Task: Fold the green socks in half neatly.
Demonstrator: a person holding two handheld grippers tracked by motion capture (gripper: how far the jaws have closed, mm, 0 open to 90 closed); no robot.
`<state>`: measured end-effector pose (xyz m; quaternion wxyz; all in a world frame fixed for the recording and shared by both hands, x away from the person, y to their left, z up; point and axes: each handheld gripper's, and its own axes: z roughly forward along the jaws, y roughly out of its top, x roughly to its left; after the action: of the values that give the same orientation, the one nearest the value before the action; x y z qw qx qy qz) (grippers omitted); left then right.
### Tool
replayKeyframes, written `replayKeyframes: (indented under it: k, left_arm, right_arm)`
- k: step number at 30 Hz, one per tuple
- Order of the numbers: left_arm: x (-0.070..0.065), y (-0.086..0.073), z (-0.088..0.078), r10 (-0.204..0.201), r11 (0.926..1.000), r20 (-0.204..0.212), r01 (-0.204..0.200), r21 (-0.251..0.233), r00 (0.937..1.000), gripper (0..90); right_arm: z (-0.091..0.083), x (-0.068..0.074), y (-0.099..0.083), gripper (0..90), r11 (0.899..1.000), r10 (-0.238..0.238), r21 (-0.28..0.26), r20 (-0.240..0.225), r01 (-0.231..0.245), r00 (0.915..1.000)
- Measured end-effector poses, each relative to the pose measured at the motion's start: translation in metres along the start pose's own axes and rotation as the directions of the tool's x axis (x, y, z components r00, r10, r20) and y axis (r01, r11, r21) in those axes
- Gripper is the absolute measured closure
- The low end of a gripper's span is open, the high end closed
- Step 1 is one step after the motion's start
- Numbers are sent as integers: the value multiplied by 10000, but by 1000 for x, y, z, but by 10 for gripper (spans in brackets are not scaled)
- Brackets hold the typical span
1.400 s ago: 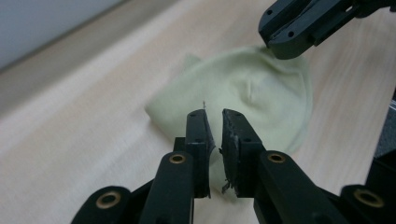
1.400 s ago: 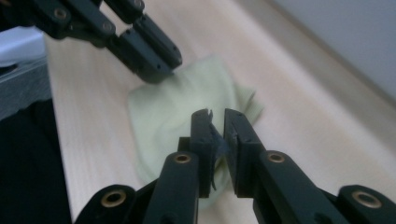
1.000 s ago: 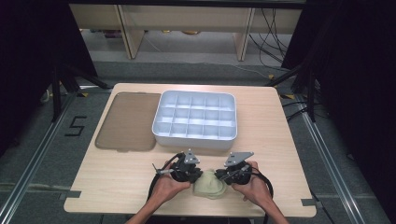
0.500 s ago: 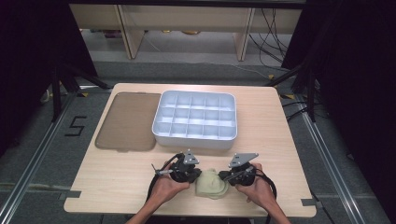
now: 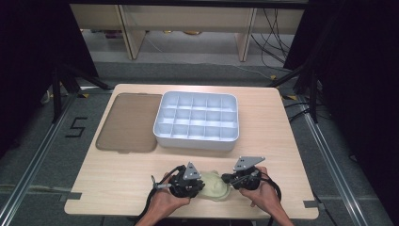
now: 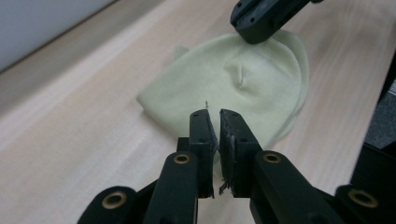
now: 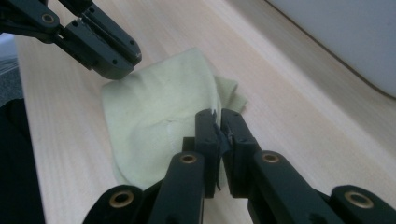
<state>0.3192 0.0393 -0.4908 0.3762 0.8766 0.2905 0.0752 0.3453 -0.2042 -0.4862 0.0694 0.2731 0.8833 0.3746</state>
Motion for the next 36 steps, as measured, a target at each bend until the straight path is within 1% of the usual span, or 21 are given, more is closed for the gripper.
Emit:
replayKeyframes:
  k: [1,2,3,6,7,8,9,12,13,14,15,17,18,19,21,24,26,30,31,33,36]
  left_arm:
    - [0,0,0,0,10000,0,0,0,10000,829]
    - [-1,-2,2,408,9986,76,-410,336,9991,828]
    - [-1,-2,2,408,9986,76,-410,336,9991,828]
    - [1,-6,9,-158,9994,49,156,304,9999,831]
    - [1,-6,9,-158,9994,49,156,304,9999,829]
    - [3,-5,6,125,9994,-77,-122,334,9999,828]
    - [3,-5,6,125,9994,-77,-122,334,9999,825]
    - [2,-6,1,-373,9993,-69,373,59,9993,814]
    - [3,-6,-1,-403,9991,-68,403,111,9992,802]
    - [4,-7,-2,-540,9985,0,540,19,9985,791]
    - [5,-8,-4,-837,9965,-41,836,-68,9965,743]
    - [5,-9,-4,-959,9954,52,959,-66,9954,691]
    - [7,-11,-6,-1220,9925,-11,1220,-38,9925,670]
    - [7,-11,-6,-1220,9925,-11,1220,-38,9925,648]
    - [11,-10,-8,-1573,9875,122,1574,-62,9875,602]
    - [13,-10,-8,-1651,9863,159,1650,23,9862,586]
    - [13,-10,-6,-1955,9806,209,1957,-79,9805,551]
    - [13,-9,-4,-2055,9787,184,2055,6,9785,535]
    - [12,-9,-2,-2176,9760,262,2178,-69,9757,525]
    - [13,-9,-2,-2128,9771,172,2126,87,9770,505]
    - [13,-9,-2,-2349,9720,203,2347,149,9718,486]
  right_arm:
    - [0,0,0,857,10000,0,0,0,0,10000]
    - [-3,3,-3,856,10000,34,68,-82,-34,10000]
    - [-3,3,-3,856,10000,34,68,-82,-34,10000]
    - [-3,-1,-6,855,9999,70,117,110,-72,9999]
    - [-3,-1,-6,855,9999,70,117,110,-72,9999]
    - [-2,-3,-7,854,9999,112,130,42,-113,9999]
    - [-2,-2,-7,854,9997,198,163,36,-199,9998]
    - [-2,-2,-6,855,9999,112,85,42,-112,9999]
    - [-3,0,-5,854,9997,204,109,22,-204,9998]
    - [-3,-2,-5,854,10000,64,61,83,-65,9999]
    - [-3,-2,-5,854,10000,80,56,80,-80,9999]
    - [-3,-2,-5,853,10000,92,31,68,-93,9999]
    - [-3,-2,-5,852,10000,88,38,64,-88,9999]
    - [-3,-2,-5,851,9999,120,55,37,-120,9999]
    - [-3,-1,-4,848,10000,91,31,61,-91,9999]
    - [-3,-1,-4,845,9999,110,-10,1,-110,9999]
    - [-4,0,-3,838,9999,118,-87,134,-117,9998]
    - [-5,-1,-2,830,9996,69,-274,159,-65,9999]
    - [-6,-1,-1,827,9996,67,-283,148,-63,9999]
    - [-7,-1,-1,826,9997,65,-254,158,-61,9999]
    - [-8,-1,-1,826,9994,41,-343,204,-34,9998]
